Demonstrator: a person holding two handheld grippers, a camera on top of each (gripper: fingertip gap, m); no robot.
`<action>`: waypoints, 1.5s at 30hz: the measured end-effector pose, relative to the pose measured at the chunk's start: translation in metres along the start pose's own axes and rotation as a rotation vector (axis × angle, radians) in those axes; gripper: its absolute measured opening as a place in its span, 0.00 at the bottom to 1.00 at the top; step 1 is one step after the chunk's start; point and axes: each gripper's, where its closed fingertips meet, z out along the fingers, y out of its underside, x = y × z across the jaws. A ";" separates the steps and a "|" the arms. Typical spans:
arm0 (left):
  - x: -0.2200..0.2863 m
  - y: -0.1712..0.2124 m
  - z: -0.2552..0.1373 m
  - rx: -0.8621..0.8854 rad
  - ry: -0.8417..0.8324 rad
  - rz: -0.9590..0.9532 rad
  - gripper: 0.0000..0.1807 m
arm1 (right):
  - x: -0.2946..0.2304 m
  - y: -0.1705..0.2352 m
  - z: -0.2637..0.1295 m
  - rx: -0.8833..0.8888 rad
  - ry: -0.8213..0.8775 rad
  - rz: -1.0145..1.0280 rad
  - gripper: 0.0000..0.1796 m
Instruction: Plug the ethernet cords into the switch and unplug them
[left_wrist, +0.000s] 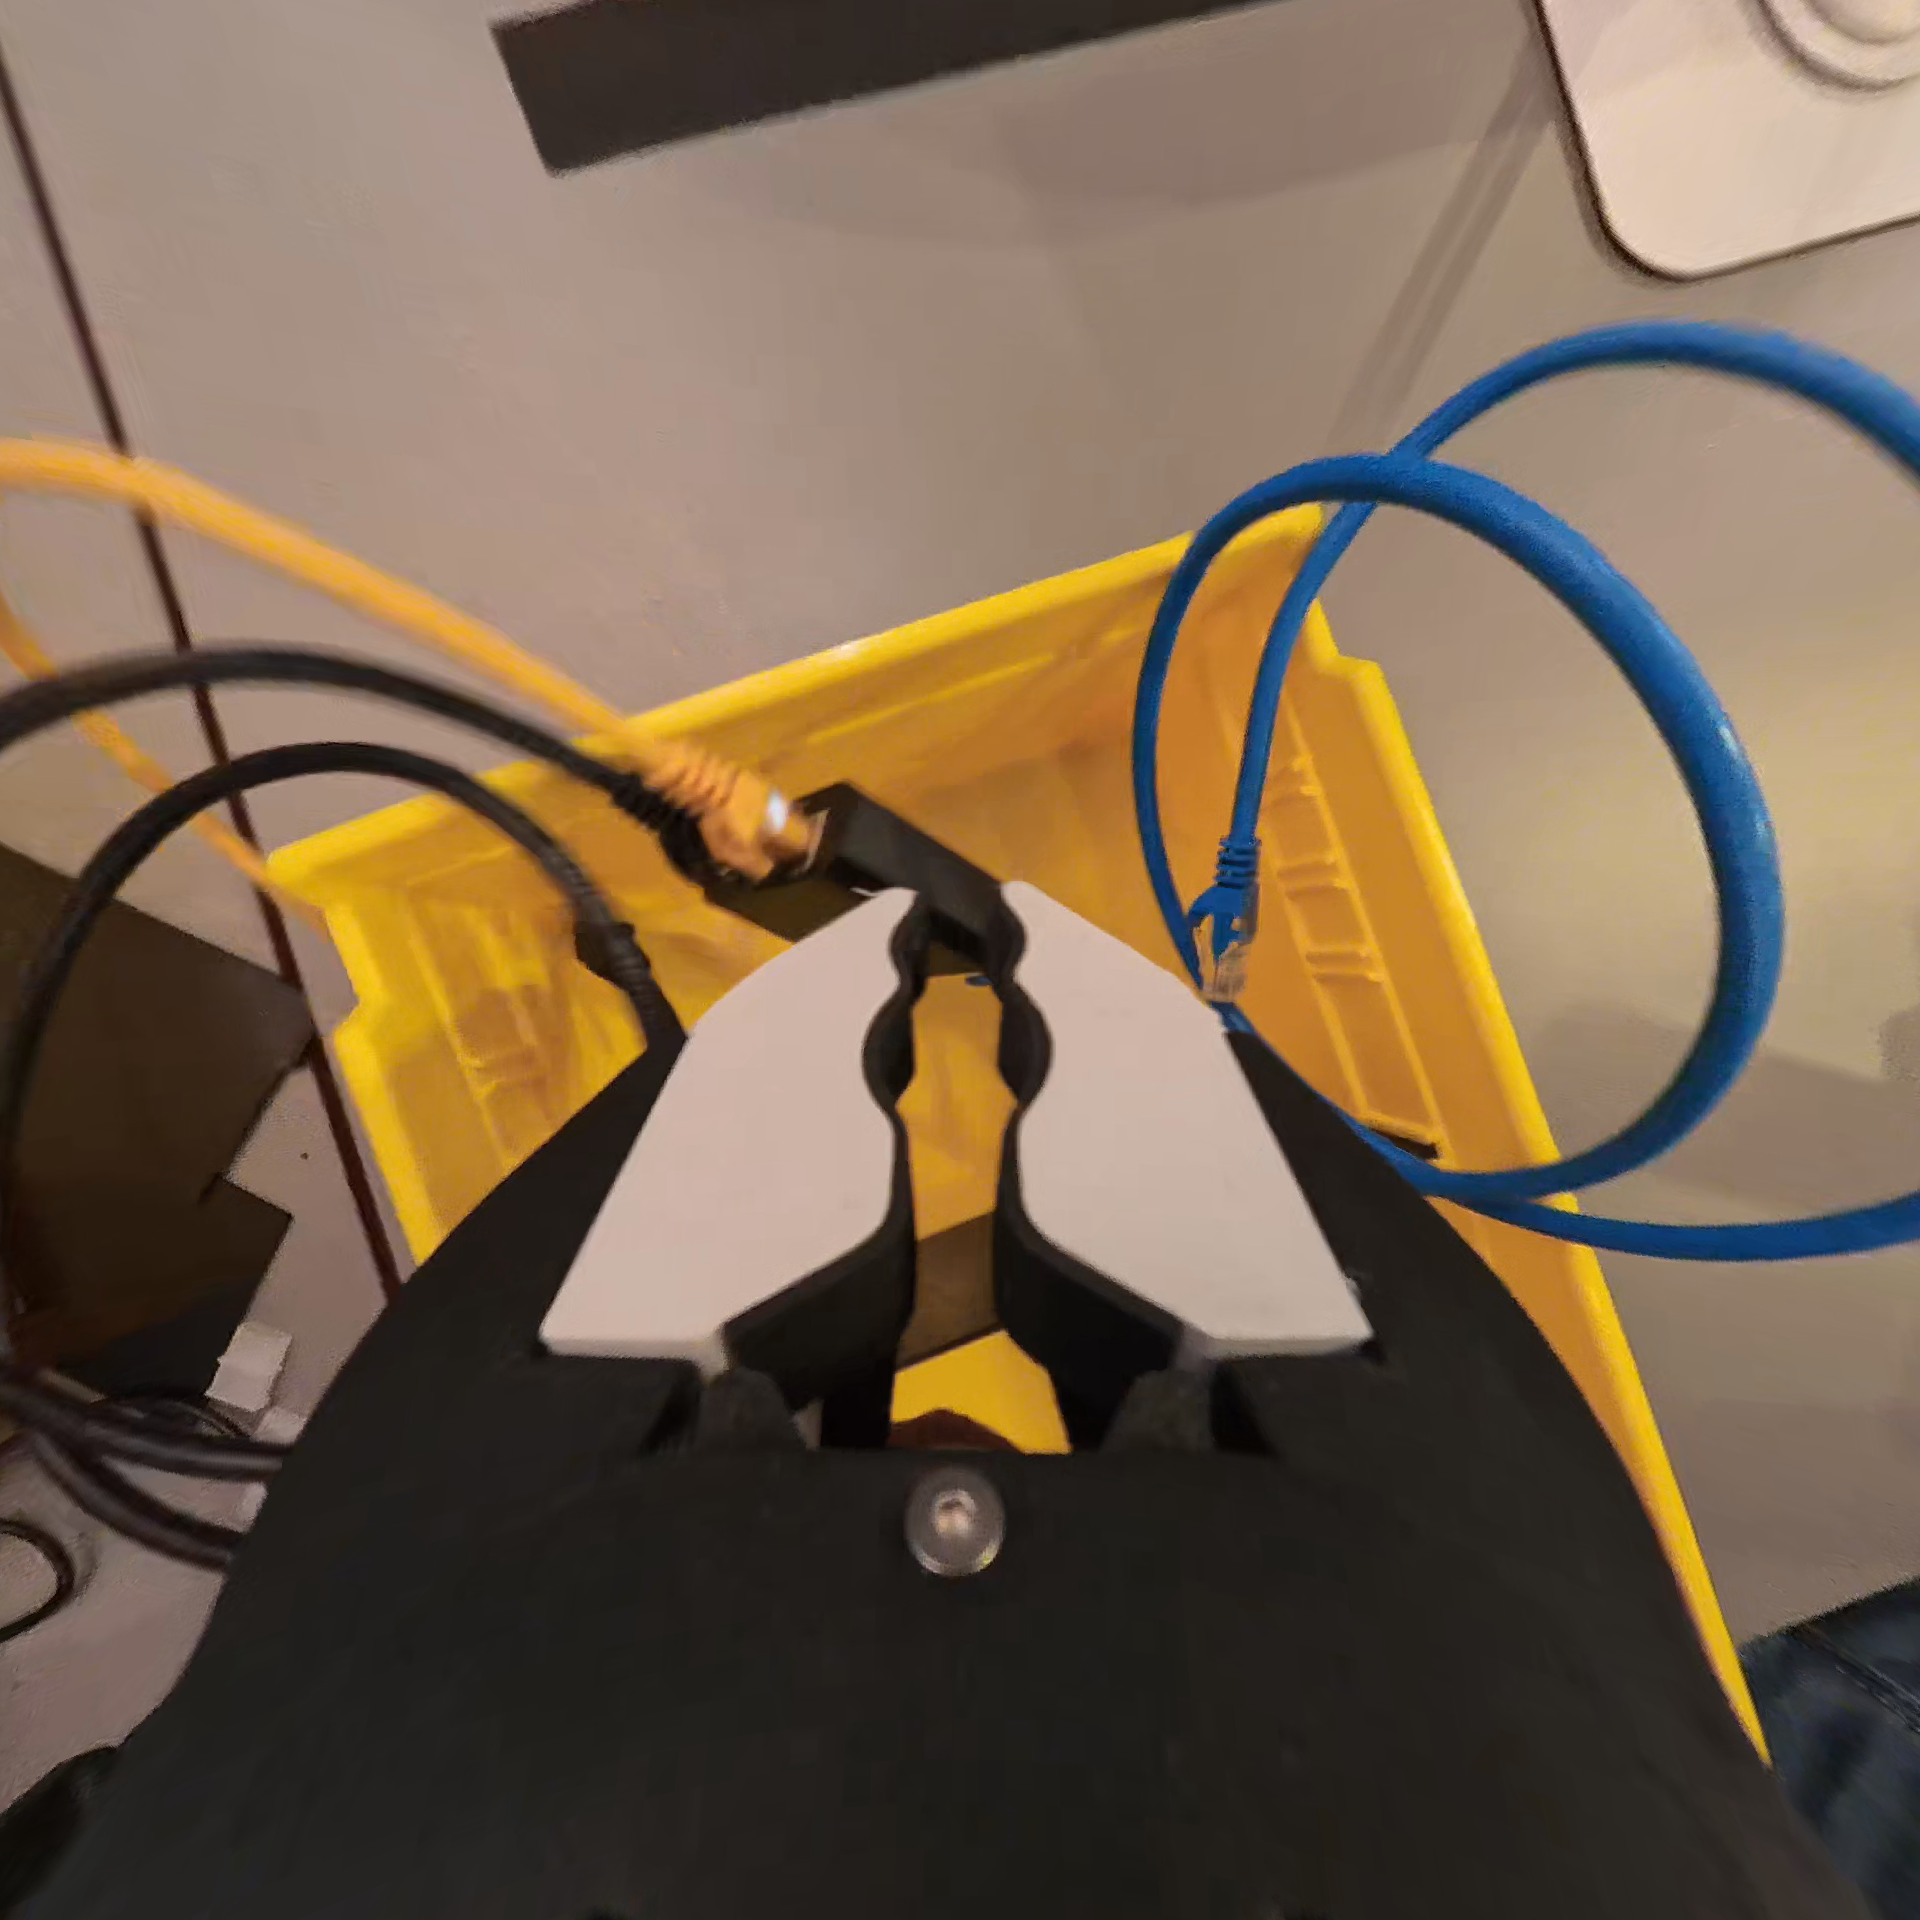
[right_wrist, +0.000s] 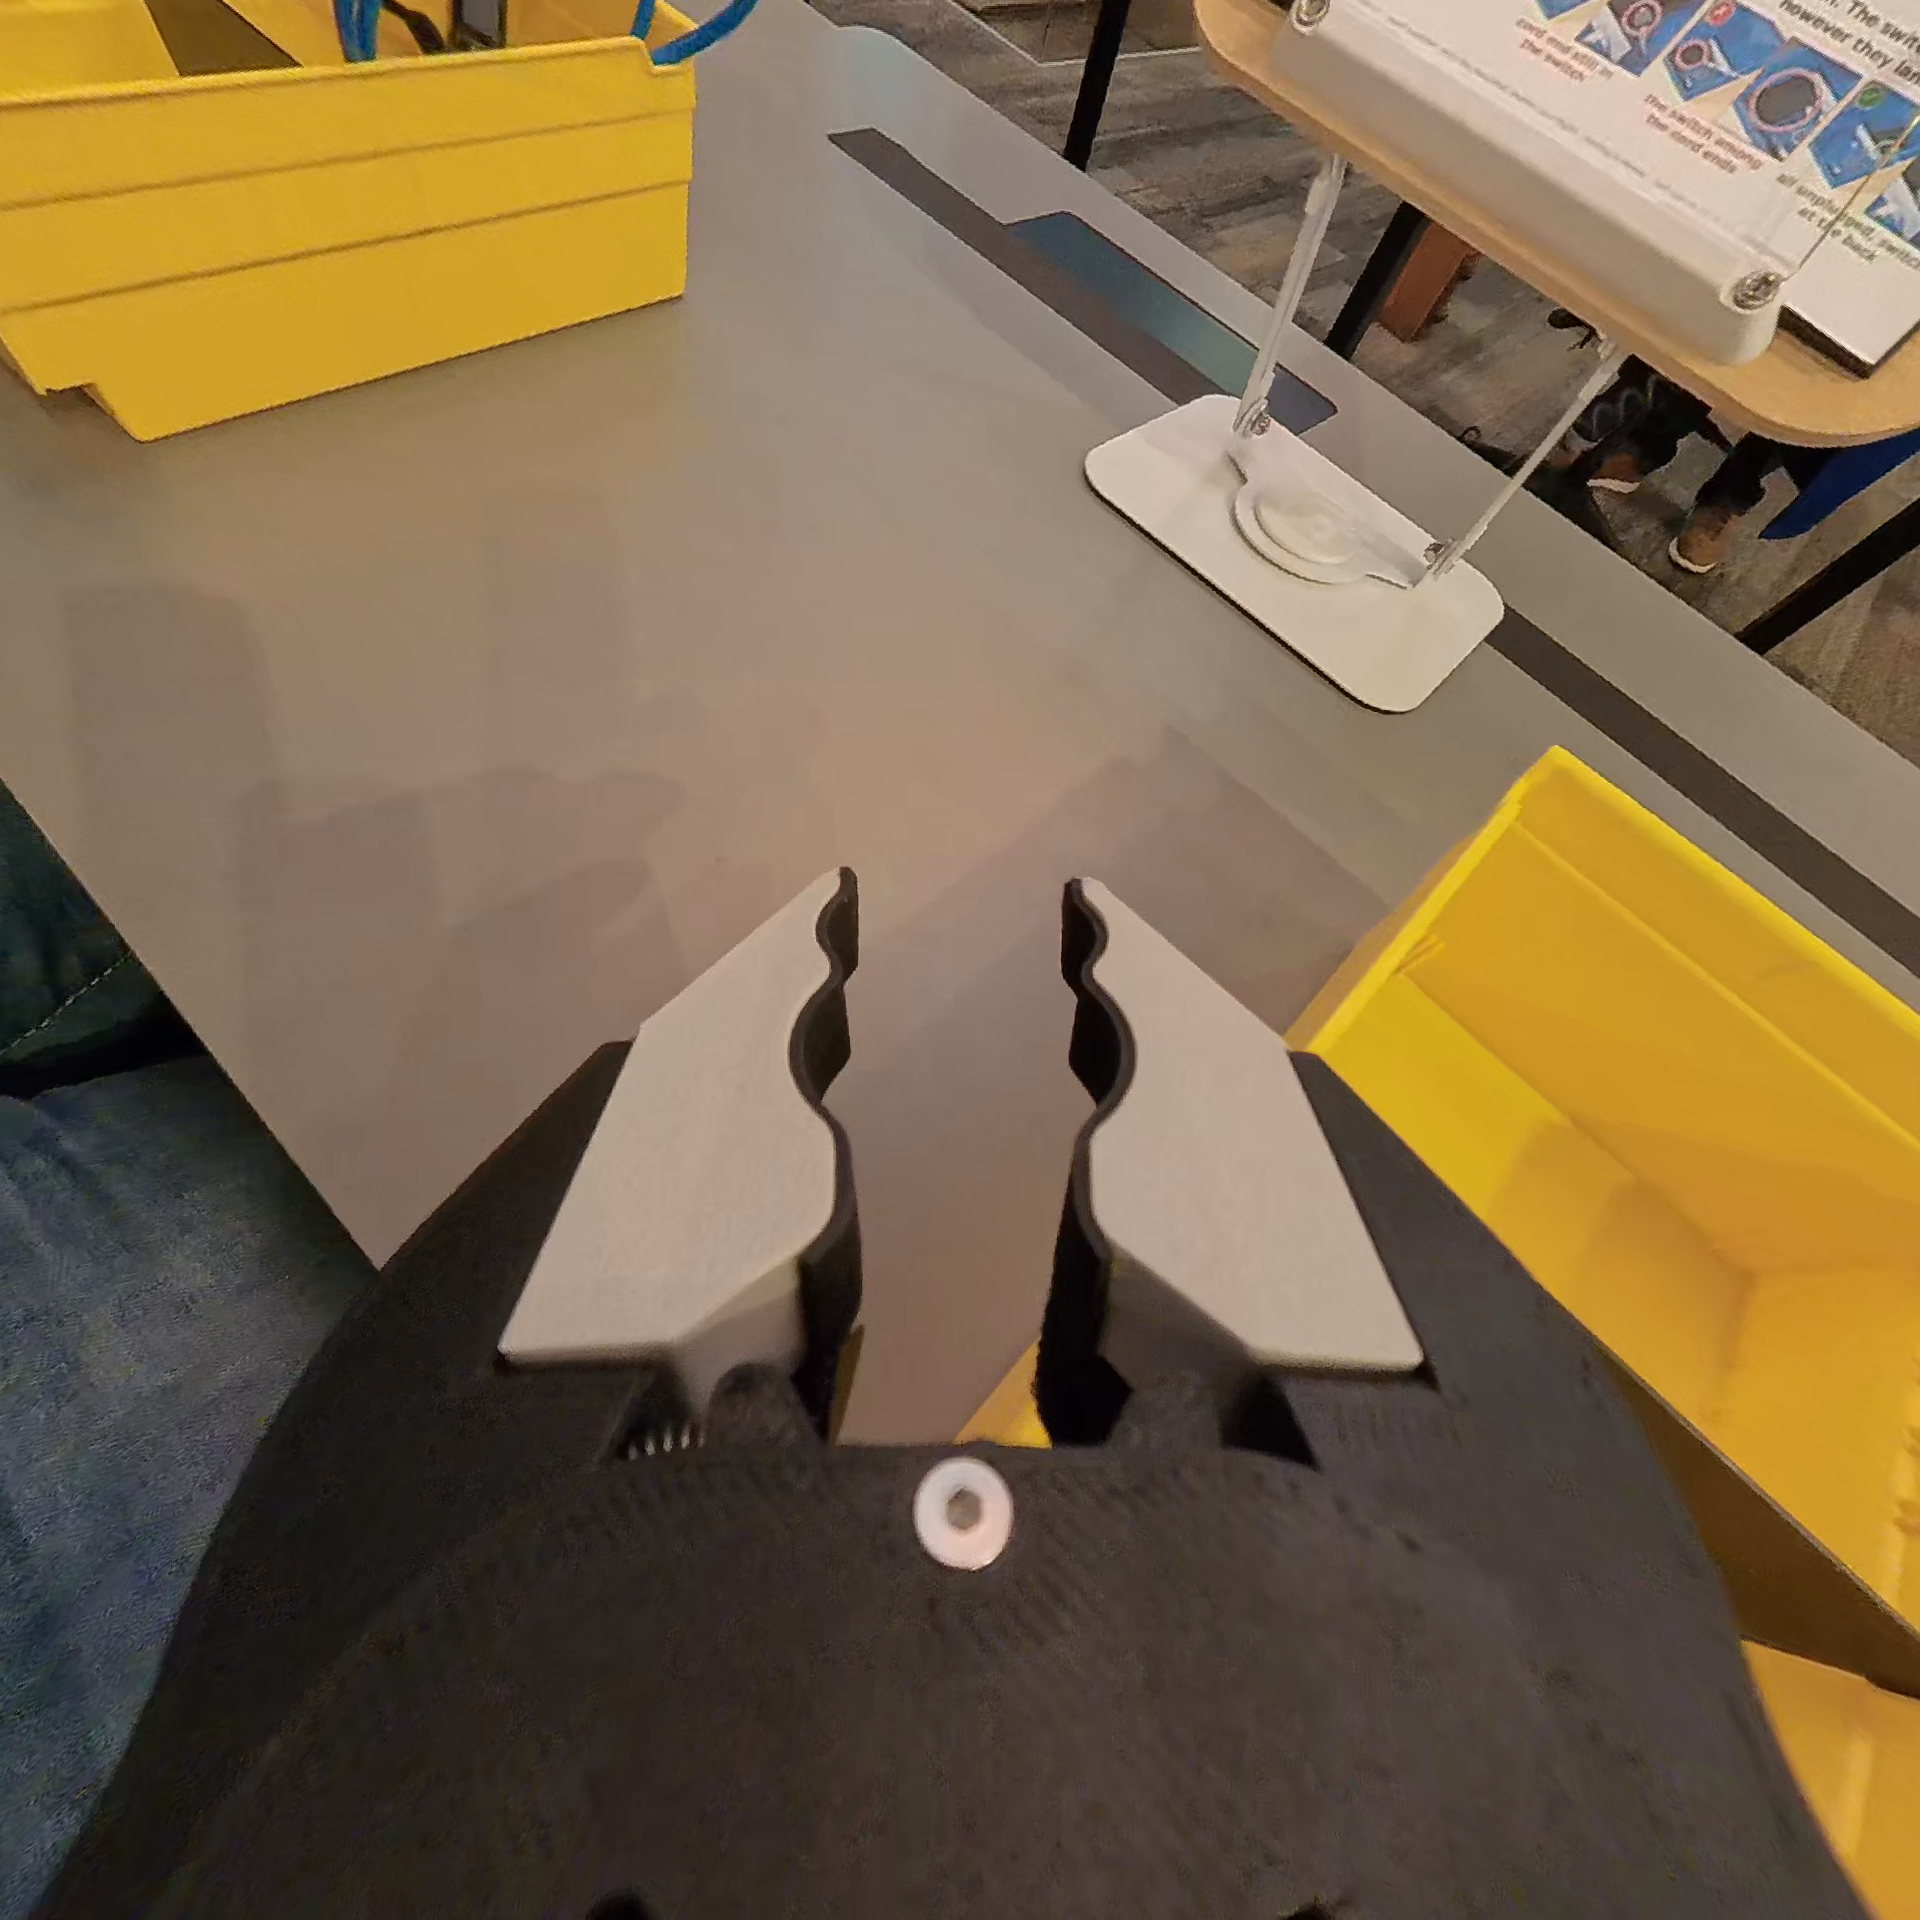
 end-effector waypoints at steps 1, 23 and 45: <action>0.001 0.005 0.005 -0.026 0.002 -0.001 0.14 | -0.001 0.000 0.000 0.000 -0.001 -0.003 0.21; -0.043 0.047 0.053 -0.267 -0.157 -0.243 0.25 | -0.003 0.012 0.003 0.007 -0.017 0.019 0.21; -0.073 0.036 0.064 -0.273 -0.354 -0.393 0.27 | -0.004 0.013 0.004 0.053 -0.025 0.058 0.21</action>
